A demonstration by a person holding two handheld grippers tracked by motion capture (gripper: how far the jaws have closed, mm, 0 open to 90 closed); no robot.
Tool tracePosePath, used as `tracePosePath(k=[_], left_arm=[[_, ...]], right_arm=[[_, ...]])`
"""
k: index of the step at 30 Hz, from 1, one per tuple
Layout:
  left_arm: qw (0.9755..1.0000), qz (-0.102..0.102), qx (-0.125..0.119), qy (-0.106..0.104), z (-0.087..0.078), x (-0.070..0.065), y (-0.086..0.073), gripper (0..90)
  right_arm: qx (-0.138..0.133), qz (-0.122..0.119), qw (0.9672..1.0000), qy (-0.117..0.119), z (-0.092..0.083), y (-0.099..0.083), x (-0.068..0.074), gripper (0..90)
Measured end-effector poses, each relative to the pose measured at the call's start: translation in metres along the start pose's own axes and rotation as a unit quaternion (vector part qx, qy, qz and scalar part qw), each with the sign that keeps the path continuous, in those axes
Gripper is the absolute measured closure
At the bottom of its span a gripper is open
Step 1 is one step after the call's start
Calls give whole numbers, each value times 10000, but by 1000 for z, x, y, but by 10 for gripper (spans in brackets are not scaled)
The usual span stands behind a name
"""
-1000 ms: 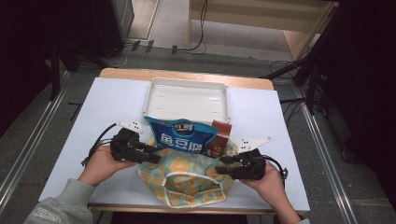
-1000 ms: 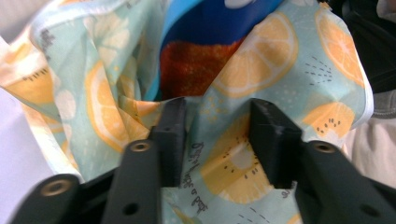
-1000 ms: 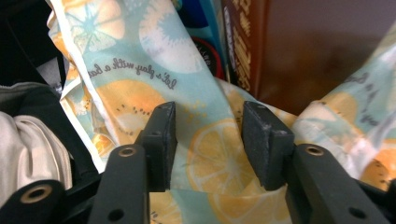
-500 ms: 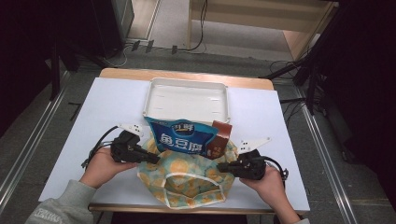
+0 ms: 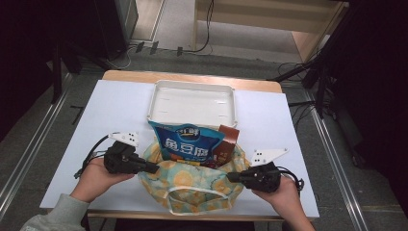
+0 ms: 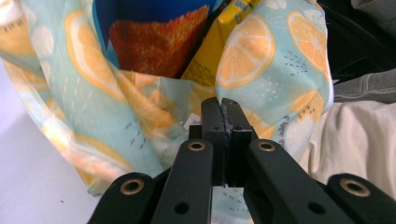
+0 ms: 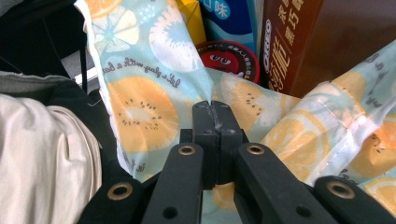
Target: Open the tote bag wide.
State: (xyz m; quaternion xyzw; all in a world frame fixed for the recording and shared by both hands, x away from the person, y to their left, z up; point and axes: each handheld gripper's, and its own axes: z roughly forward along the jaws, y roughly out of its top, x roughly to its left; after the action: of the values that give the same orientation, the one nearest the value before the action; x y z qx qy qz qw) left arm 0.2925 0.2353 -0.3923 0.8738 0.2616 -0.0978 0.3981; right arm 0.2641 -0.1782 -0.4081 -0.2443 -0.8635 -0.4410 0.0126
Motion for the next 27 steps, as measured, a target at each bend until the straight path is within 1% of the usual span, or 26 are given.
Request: tracePosePath(k=[1,2,5,7,11,15,16,17,18,19,21,22,25,26,27], left_arm=[[10000,7,-25,0,0,0,-2,900],[10000,-32,-21,-32,1,0,-3,900],[10000,-23,-5,-27,2,1,-6,900],[10000,-60,32,-29,5,1,-10,900],[10000,-50,86,-8,9,3,-12,900],[9999,-67,86,-66,14,3,-15,900],[10000,-14,50,-80,17,5,-18,899],[9999,-9,10,-110,18,7,-19,898],[9999,-28,12,-129,19,9,-20,898],[9998,-84,4,-190,20,9,-21,899],[9998,9,23,-178,20,7,-21,900],[9998,53,14,-210,20,6,-21,900],[9997,32,8,-252,18,6,-21,900],[9994,-22,-8,-340,17,6,-22,900],[9994,-38,-12,-353,17,7,-23,900]], right_arm=[[-6,-14,10000,-13,0,-1,0,900],[-21,-25,10000,8,1,-3,1,900],[-9,-34,10000,29,3,-5,1,900],[11,-57,10000,30,7,-9,1,900],[69,-67,9999,77,13,-13,0,900],[111,-89,9998,110,17,-15,-1,900],[105,-130,9998,139,20,-17,-1,900],[93,-160,9997,161,22,-18,-2,900],[85,-159,9997,179,23,-19,-3,900],[73,-136,9997,208,25,-20,-3,900],[111,-116,9995,267,28,-21,-3,900],[144,-144,9994,270,28,-21,-2,900],[209,-156,9993,273,29,-21,-2,900],[228,-153,9992,305,29,-21,-2,900],[231,-160,9991,313,30,-21,-2,900]])
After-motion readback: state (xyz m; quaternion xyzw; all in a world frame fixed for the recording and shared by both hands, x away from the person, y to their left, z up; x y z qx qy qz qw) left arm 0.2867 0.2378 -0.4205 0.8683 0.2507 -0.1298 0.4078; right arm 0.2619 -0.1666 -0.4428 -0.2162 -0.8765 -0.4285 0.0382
